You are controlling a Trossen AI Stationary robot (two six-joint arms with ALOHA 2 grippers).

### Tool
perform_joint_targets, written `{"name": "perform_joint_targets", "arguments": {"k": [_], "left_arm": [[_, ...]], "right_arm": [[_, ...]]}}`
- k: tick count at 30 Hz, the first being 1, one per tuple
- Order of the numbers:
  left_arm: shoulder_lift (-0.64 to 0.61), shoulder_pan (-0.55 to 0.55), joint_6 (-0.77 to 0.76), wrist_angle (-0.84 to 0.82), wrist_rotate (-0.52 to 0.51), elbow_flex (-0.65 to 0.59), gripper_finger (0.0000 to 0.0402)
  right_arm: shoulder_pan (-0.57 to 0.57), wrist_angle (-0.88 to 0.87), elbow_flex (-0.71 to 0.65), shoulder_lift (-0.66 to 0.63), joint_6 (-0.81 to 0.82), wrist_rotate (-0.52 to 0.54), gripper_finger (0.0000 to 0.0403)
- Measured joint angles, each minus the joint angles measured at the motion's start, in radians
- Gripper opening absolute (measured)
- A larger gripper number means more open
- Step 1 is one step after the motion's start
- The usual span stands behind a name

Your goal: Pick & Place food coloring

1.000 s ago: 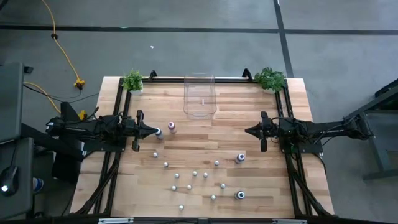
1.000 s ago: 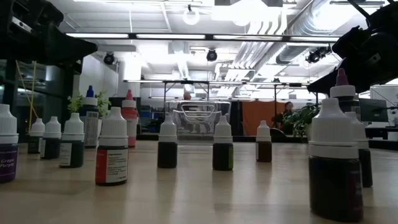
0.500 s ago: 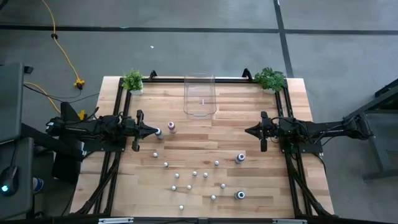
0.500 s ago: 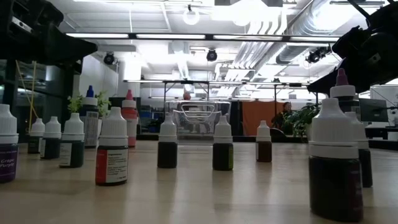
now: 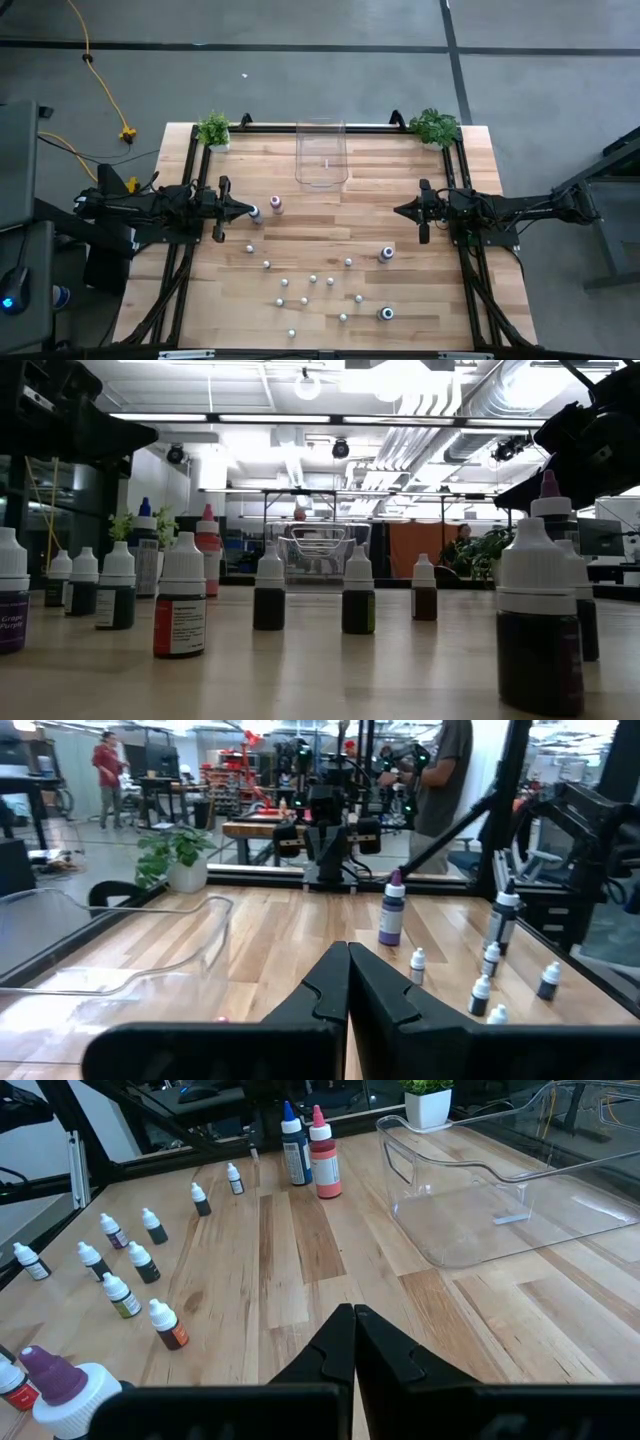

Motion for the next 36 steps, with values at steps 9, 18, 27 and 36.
{"name": "perform_joint_targets", "arguments": {"k": [9,18,27,36], "left_arm": [[0.0,0.0,-0.007,0.001,0.012,0.0,0.0],[0.001,0.0,-0.05,0.008,-0.022,0.036,0.0005],[0.001,0.0,-0.062,-0.02,-0.083,0.044,0.0113],[0.001,0.0,-0.057,-0.17,-0.085,0.069,0.0232]], "right_arm": [[0.0,0.0,0.0,0.0,0.0,0.0,0.0],[0.0,0.0,0.0,0.0,0.0,0.0,0.0],[0.0,0.0,0.0,0.0,0.0,0.0,0.0],[0.0,0.0,0.0,0.0,0.0,0.0,0.0]]}}
